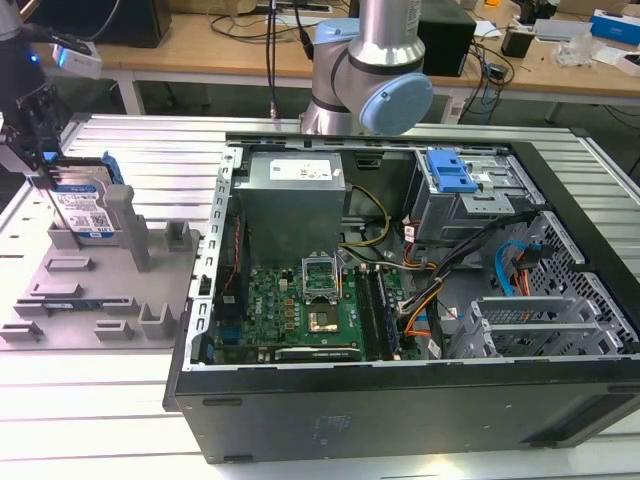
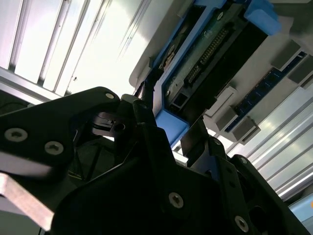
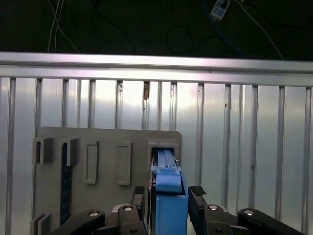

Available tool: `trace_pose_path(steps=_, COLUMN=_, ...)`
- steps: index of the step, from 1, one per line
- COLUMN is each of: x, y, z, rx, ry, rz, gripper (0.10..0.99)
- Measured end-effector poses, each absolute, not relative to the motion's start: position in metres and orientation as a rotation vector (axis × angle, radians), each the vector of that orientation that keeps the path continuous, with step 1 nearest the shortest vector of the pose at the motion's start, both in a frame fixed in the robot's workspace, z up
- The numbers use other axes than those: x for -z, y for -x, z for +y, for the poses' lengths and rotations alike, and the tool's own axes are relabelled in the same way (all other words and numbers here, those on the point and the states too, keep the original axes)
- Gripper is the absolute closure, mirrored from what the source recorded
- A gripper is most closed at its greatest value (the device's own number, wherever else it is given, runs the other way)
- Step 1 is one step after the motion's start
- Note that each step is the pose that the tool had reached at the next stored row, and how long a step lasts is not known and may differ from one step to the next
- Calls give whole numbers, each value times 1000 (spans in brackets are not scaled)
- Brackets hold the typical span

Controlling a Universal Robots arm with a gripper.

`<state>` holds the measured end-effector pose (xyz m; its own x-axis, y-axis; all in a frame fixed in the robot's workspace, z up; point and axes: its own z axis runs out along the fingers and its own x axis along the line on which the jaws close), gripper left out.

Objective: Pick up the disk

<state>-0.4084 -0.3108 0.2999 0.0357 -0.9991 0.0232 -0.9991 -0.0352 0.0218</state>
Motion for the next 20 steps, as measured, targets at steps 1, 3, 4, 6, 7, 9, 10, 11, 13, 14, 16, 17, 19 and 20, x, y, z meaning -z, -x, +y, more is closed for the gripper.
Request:
trace_pose_path(steps=1, x=-299, y=408, z=-311, rx=-3, ry=-2238, rz=-2160, gripper=604)
trace_pose_path(steps=3, x=-298, y=408, z=-311, rx=-3, ry=-2238, rz=-2160, gripper=604)
trace_pose_path(steps=4, x=-298, y=408, z=-311, rx=-3, ry=-2238, rz=-2160, gripper=604)
trace_pose_path(steps=6, x=-297, y=409, z=-311, rx=-3, ry=-2238, rz=-2160, gripper=604)
trace_pose_path(steps=7, x=-297, y=409, z=-311, rx=-3, ry=-2238, rz=-2160, gripper=604)
trace_pose_path(steps=9, x=-297, y=409, z=-311, rx=-3, ry=-2238, rz=-2160, gripper=604)
trace_pose_path(steps=10, x=-297, y=409, z=-311, rx=-3, ry=-2238, rz=-2160, gripper=604)
trace_pose_path(steps=11, x=-297, y=409, z=-311, rx=-3, ry=-2238, rz=-2160, gripper=604)
trace_pose_path(steps=13, x=-297, y=409, z=-311, rx=-3, ry=-2238, rz=-2160, gripper=690)
trace_pose_path(steps=14, x=-297, y=409, z=-311, rx=-3, ry=-2238, rz=-2160, gripper=690)
trace_pose_path(steps=16, x=-297, y=409, z=-311, rx=-3, ry=-2238, rz=-2160, gripper=690)
trace_pose_path(steps=17, x=-297, y=409, z=-311, rx=-3, ry=-2238, rz=-2160, gripper=690)
trace_pose_path(steps=19, x=-297, y=409, z=-311, rx=-3, ry=-2238, rz=-2160, gripper=690)
trace_pose_path(steps=20, x=-297, y=409, z=-311, rx=-3, ry=-2238, rz=-2160, gripper=690)
